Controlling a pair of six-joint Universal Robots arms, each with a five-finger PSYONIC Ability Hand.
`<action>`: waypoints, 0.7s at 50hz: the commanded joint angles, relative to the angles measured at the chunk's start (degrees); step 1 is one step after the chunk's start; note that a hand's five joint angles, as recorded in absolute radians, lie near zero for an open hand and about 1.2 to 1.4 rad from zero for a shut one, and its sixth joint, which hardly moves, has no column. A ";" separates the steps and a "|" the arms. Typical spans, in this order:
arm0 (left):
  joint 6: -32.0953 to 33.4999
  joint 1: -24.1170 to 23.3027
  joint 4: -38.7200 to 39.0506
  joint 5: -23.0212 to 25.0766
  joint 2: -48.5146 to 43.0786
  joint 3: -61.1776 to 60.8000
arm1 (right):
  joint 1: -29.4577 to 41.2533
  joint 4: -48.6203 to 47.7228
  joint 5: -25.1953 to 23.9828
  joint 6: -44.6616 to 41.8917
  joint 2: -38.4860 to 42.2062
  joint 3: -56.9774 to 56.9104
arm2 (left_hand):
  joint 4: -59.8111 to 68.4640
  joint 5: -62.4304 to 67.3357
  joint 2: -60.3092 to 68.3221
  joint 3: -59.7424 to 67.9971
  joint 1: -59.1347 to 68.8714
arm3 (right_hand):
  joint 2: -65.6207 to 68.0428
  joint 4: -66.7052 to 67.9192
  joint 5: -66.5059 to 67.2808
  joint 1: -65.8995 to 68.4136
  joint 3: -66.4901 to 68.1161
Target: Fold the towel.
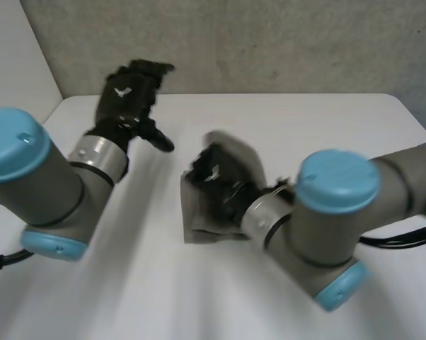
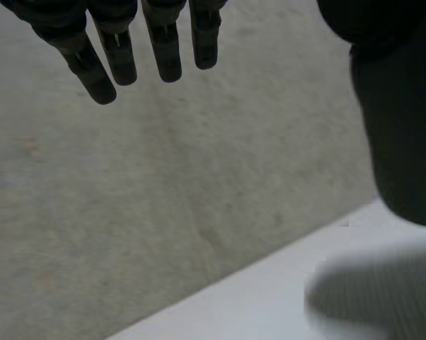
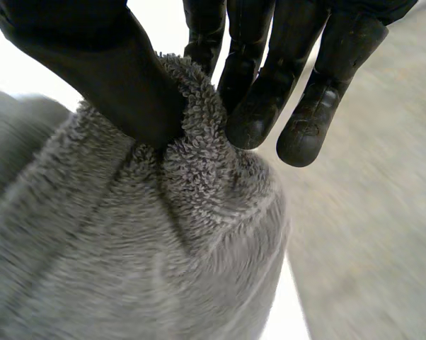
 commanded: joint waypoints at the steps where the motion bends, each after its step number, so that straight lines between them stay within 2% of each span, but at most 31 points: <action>1: -6.34 2.49 -0.13 -0.93 1.17 0.10 | 2.90 2.60 1.68 1.18 2.08 -0.47 | -3.73 -11.20 -3.22 -2.47 -3.12 | -38.22 -40.84 -39.71 -38.13 -40.44; 2: -6.52 2.49 -0.13 -0.93 1.08 0.10 | 3.08 2.42 3.69 3.02 1.82 -0.47 | -3.73 -11.20 -3.22 -2.47 -3.12 | -57.11 -59.73 -58.61 -57.03 -59.34; 3: -6.52 2.49 -0.13 -0.93 1.08 0.10 | 3.08 2.42 3.71 3.04 1.81 -0.47 | -3.73 -11.20 -3.22 -2.47 -3.12 | -57.30 -59.92 -58.80 -57.21 -59.53; 4: -6.52 2.49 -0.13 -0.93 1.08 0.10 | 2.82 2.42 6.50 5.65 1.20 -0.47 | -3.73 -11.20 -3.22 -2.47 -3.12 | -63.94 -66.56 -65.44 -63.86 -66.17; 5: -6.52 2.49 -0.13 -0.93 1.08 0.10 | 2.29 2.51 9.40 8.63 0.33 -0.47 | -3.73 -11.20 -3.22 -2.47 -3.12 | -63.94 -66.56 -65.44 -63.86 -66.17; 8: -6.61 2.49 -0.21 -0.93 0.11 0.10 | 1.06 2.77 11.89 11.83 -1.09 -0.29 | -3.73 -11.20 -3.22 -2.47 -3.12 | -63.94 -66.56 -65.44 -63.86 -66.17; 10: -6.35 1.53 -0.21 -0.93 -1.37 0.10 | -2.18 2.69 14.17 18.03 -3.01 0.93 | -3.56 -11.03 -3.05 -2.30 -2.95 | -63.94 -66.56 -65.44 -63.86 -66.17; 11: -6.35 1.52 -0.21 -0.93 -1.38 0.10 | -2.20 2.69 14.17 18.07 -3.02 0.94 | -3.56 -11.03 -3.05 -2.30 -2.95 | -63.94 -66.56 -65.44 -63.86 -66.17; 13: -6.35 1.17 -0.30 -0.93 -2.26 0.01 | -4.30 2.95 13.65 24.63 -3.63 2.16 | -3.56 -11.03 -3.05 -2.30 -2.95 | -63.94 -66.56 -65.44 -63.86 -66.17; 18: -6.17 -2.42 -1.97 -0.93 -6.99 0.18 | -5.97 3.04 11.19 30.53 -3.02 2.87 | -3.56 -11.03 -3.05 -2.30 -2.95 | -63.94 -66.56 -65.44 -63.86 -66.17; 22: -6.08 -4.37 -2.94 -0.93 -10.08 0.36 | -7.21 2.95 9.95 31.07 -2.05 2.78 | -3.56 -11.03 -3.05 -2.30 -2.95 | -63.94 -66.56 -65.44 -63.86 -66.17; 27: -5.56 -6.57 -4.26 -1.02 -14.56 0.54 | -7.91 2.95 9.52 31.07 3.75 1.29 | -3.56 -11.03 -3.05 -2.30 -2.95 | -63.94 -66.56 -65.44 -63.86 -66.17; 29: -3.37 -7.26 -5.48 -1.11 -17.27 0.71 | -8.35 3.21 9.60 31.42 6.46 -0.46 | -3.56 -11.03 -3.05 -2.30 -2.95 | -63.94 -66.56 -65.44 -63.86 -66.17; 35: 2.95 -7.27 -7.41 -1.37 -19.57 1.67 | -9.40 4.52 9.60 31.43 7.88 -2.05 | -3.89 -11.37 -3.39 -2.63 -3.28 | -63.94 -66.56 -65.44 -63.86 -66.17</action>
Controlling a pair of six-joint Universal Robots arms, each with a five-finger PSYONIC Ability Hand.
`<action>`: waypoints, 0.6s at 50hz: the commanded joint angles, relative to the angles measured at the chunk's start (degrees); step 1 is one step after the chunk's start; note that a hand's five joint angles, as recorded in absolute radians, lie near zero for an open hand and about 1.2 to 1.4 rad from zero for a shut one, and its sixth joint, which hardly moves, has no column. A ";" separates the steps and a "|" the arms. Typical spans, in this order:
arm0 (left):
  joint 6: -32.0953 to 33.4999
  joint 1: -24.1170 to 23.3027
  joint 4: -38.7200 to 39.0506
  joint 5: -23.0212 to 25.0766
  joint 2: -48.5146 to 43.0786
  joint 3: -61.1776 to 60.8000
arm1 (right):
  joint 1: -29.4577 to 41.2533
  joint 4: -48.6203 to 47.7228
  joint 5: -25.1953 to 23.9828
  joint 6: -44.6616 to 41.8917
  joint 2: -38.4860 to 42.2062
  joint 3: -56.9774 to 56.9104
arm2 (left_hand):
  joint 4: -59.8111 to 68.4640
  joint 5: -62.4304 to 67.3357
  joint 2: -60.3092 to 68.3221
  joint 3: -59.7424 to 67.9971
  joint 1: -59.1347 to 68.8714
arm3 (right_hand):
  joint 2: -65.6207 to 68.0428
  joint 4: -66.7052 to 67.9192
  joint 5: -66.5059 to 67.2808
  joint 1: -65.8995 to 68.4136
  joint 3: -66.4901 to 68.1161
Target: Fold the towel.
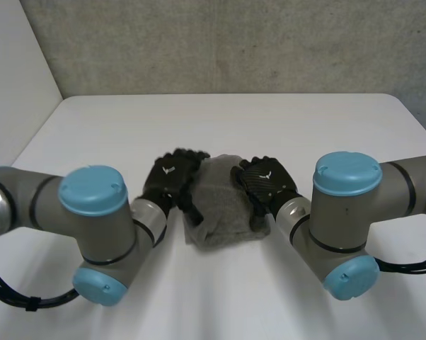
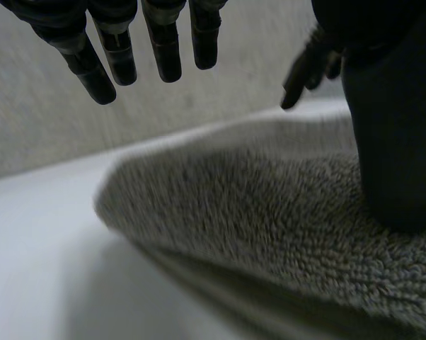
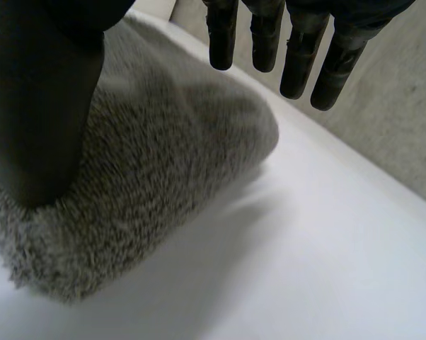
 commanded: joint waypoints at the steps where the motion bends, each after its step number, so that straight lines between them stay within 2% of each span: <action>1: 7.83 -0.22 -2.78 -0.35 -3.03 1.06 | -1.02 1.38 0.18 -0.19 2.70 -2.34 | -4.06 -11.64 -3.56 -2.80 -3.45 | -3.97 -4.27 -3.09 -3.43 -3.61; 6: 7.93 0.05 -3.83 -0.35 0.82 1.06 | -1.10 3.57 0.18 -0.02 1.83 -3.39 | -4.57 -12.15 -4.06 -3.31 -3.96 | -3.97 -4.27 -3.09 -3.43 -3.61; 11: 7.49 0.04 -4.10 -0.44 7.15 0.98 | -1.37 4.89 0.89 1.91 -4.50 -3.30 | -4.40 -11.98 -3.90 -3.14 -3.79 | -3.97 -4.27 -3.09 -3.43 -3.61; 15: 6.52 0.40 -4.98 -0.79 11.12 1.59 | -2.77 5.15 2.64 8.66 -11.16 -3.22 | -5.07 -12.66 -4.57 -3.81 -4.46 | -3.97 -4.27 -3.09 -3.43 -3.61; 18: 6.44 0.49 -9.28 -3.16 15.34 3.70 | -4.35 5.42 5.88 12.45 -16.60 -3.39 | -5.07 -12.66 -4.57 -3.81 -4.46 | -3.97 -4.27 -3.09 -3.43 -3.61; 19: 6.00 0.75 -12.59 -4.90 16.99 5.44 | -5.49 5.94 8.16 12.98 -19.59 -3.57 | -5.07 -12.66 -4.57 -3.81 -4.46 | -3.97 -4.27 -3.09 -3.43 -3.61; 20: 5.56 1.62 -16.54 -6.92 18.14 7.29 | -5.50 5.95 8.18 12.99 -19.62 -3.57 | -5.24 -12.82 -4.74 -3.98 -4.63 | -3.97 -4.27 -3.09 -3.43 -3.61; 21: 5.56 1.63 -16.58 -6.94 18.15 7.30 | -6.46 6.64 9.92 12.90 -21.01 -3.83 | -5.24 -12.82 -4.74 -3.98 -4.63 | -3.97 -4.27 -3.09 -3.43 -3.61; 22: 4.86 2.85 -20.49 -8.94 18.76 9.13 | -7.51 8.13 11.68 12.64 -22.33 -4.44 | -5.24 -12.82 -4.74 -3.98 -4.63 | -3.97 -4.27 -3.09 -3.43 -3.61; 23: 3.64 4.08 -23.84 -10.27 19.03 10.54 | -7.52 8.14 11.70 12.64 -22.34 -4.45 | -5.24 -12.82 -4.74 -3.98 -4.63 | -3.97 -4.27 -3.09 -3.43 -3.61; 30: -1.65 5.23 -31.08 -10.54 19.21 14.51 | -8.75 15.08 12.93 12.11 -22.87 -7.70 | -5.24 -12.82 -4.74 -3.98 -4.63 | -3.97 -4.27 -3.09 -3.43 -3.61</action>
